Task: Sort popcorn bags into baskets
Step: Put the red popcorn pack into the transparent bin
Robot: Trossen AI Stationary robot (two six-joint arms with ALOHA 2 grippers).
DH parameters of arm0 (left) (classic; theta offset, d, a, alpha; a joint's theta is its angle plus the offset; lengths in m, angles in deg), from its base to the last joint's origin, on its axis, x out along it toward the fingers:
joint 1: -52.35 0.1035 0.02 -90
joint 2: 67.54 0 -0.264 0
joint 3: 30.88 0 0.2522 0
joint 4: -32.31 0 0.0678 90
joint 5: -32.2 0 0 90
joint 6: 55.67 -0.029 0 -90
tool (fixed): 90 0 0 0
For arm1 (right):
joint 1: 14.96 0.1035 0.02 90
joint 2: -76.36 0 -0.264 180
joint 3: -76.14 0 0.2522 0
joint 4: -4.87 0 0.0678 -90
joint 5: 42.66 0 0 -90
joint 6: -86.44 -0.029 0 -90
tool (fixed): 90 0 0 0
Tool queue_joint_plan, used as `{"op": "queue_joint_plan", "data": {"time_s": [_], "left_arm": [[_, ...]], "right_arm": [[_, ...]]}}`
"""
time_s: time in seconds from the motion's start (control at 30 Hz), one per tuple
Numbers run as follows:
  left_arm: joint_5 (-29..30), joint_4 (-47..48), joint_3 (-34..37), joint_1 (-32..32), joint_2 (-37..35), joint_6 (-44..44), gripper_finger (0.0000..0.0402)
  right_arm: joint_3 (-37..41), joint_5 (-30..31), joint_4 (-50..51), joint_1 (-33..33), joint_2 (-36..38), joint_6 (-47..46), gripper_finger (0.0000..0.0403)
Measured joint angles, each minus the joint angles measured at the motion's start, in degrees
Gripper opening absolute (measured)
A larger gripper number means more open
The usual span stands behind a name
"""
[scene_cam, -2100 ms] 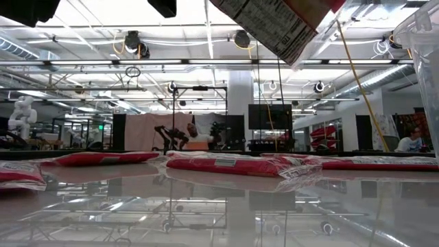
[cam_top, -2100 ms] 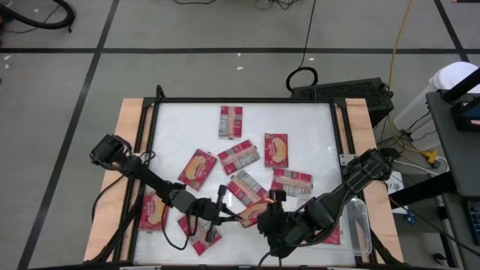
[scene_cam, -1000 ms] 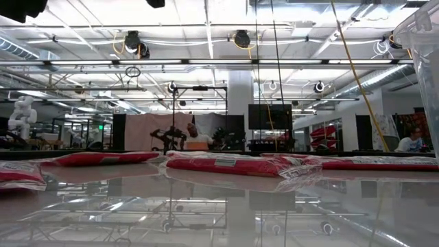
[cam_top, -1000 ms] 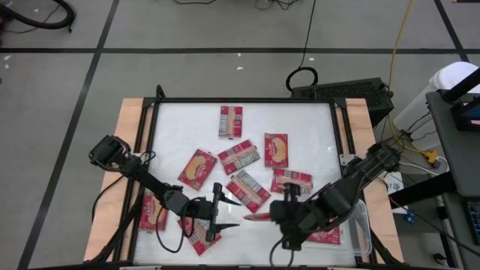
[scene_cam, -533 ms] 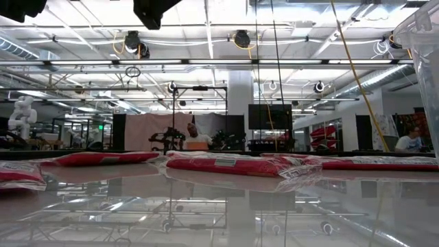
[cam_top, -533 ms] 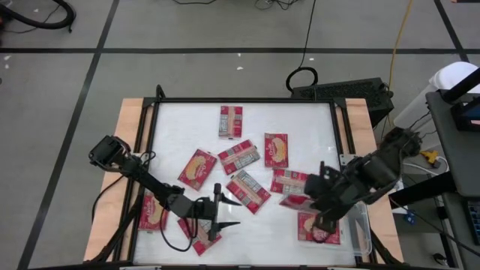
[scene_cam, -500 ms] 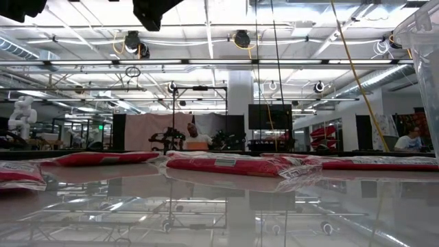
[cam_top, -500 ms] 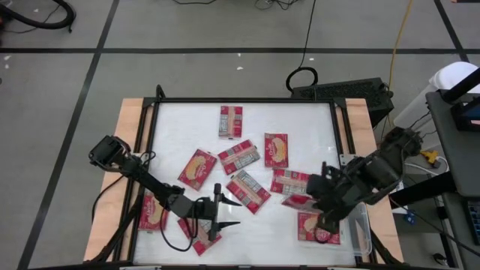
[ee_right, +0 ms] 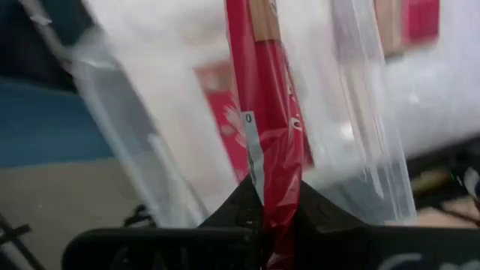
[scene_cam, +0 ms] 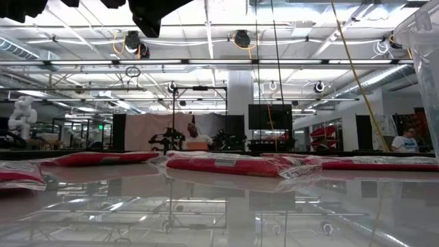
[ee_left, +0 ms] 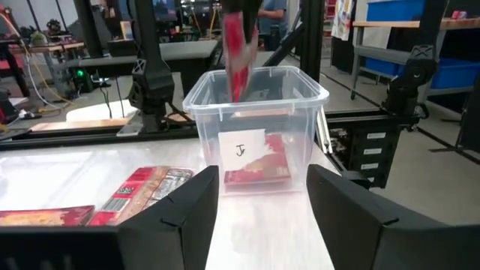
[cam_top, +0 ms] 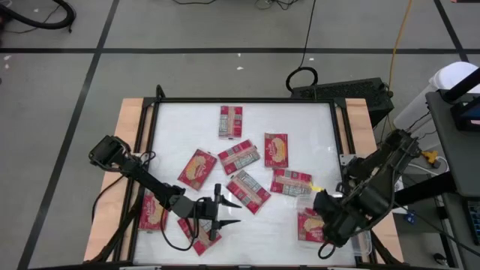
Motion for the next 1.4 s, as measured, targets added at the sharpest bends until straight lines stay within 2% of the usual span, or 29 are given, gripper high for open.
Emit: {"op": "queue_joint_plan", "data": {"time_s": [0.3, 0.6, 0.9, 1.03, 1.4], "left_arm": [[-0.1, 0.3, 0.0, 0.4, 0.0, -0.5, 0.0191], [-0.1, 1.5, 0.0, 1.1, 0.0, 0.9, 0.0208], [-0.1, 1.7, 0.0, 1.1, 0.0, 0.9, 0.0194], [-0.3, 1.8, 0.0, 1.0, 0.0, 1.0, 0.0184], [-0.4, 2.3, 0.0, 1.0, 0.0, 1.2, 0.0181]], "right_arm": [[12.0, 0.2, -5.6, 2.4, 0.0, -1.7, 0.0011], [21.5, 1.2, -14.9, 2.3, 0.0, 1.7, 0.0012], [27.2, 0.9, -24.1, 2.4, 0.0, 4.4, 0.0052], [29.2, -2.3, -27.0, 2.3, 0.0, 4.0, 0.0076], [29.4, -3.6, -30.7, 2.3, 2.1, 1.9, 0.0107]]}}
